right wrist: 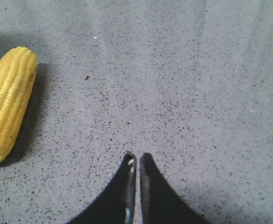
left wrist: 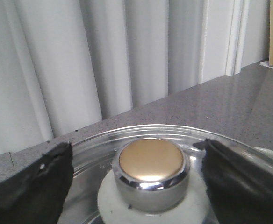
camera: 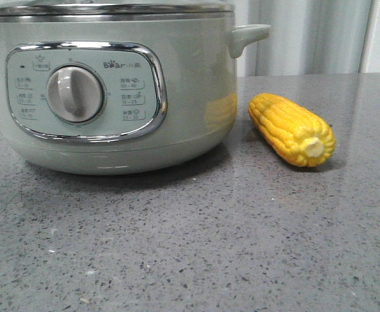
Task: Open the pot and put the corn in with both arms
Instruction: 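Grasp the glass lid's knob with the left gripper, then lift the lid off with the left gripper and set it beside the cooker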
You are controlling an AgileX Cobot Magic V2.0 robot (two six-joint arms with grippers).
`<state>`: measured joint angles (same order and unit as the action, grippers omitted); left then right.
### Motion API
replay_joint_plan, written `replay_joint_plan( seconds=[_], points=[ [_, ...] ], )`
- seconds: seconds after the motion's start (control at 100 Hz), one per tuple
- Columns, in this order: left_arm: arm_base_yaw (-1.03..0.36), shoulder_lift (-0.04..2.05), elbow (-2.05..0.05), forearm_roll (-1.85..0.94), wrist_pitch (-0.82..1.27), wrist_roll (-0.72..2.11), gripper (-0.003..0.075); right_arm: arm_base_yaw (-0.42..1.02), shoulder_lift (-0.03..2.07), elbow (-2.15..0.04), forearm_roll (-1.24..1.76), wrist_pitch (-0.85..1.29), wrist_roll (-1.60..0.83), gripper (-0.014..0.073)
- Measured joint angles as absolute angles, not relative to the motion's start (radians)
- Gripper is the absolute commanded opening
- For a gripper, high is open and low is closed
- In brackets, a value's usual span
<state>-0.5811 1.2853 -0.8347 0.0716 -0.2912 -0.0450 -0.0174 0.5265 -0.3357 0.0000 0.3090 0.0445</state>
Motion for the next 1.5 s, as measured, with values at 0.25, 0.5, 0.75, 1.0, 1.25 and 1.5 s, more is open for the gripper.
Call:
replay_joint_plan(
  seconds=[0.25,0.5,0.75,1.0,1.25,1.5],
  points=[
    [-0.581,1.366,-0.893,0.069,-0.286,-0.101,0.0514,-0.017,0.526,-0.336,0.000,0.307,0.045,-0.0066],
    [-0.581,1.414,-0.924,0.069,-0.286,-0.118,0.0508,-0.017,0.526,-0.336,0.000,0.307,0.045,-0.0066],
    [-0.582,1.417,-0.929,0.069,-0.289,-0.120,0.0263,-0.017,0.526,-0.336,0.000,0.307,0.045,-0.0066],
    [-0.588,1.417,-0.929,0.071,-0.292,-0.128,-0.0020,-0.017,0.526,-0.336,0.000,0.307,0.045,-0.0066],
    [-0.588,1.417,-0.929,0.071,-0.300,-0.128,-0.0020,-0.017,0.526,-0.336,0.000,0.307,0.045,-0.0066],
    [-0.588,1.409,-0.954,0.077,-0.250,-0.128,-0.0020,-0.017,0.526,-0.336,0.000,0.307,0.045,-0.0066]
  ],
)
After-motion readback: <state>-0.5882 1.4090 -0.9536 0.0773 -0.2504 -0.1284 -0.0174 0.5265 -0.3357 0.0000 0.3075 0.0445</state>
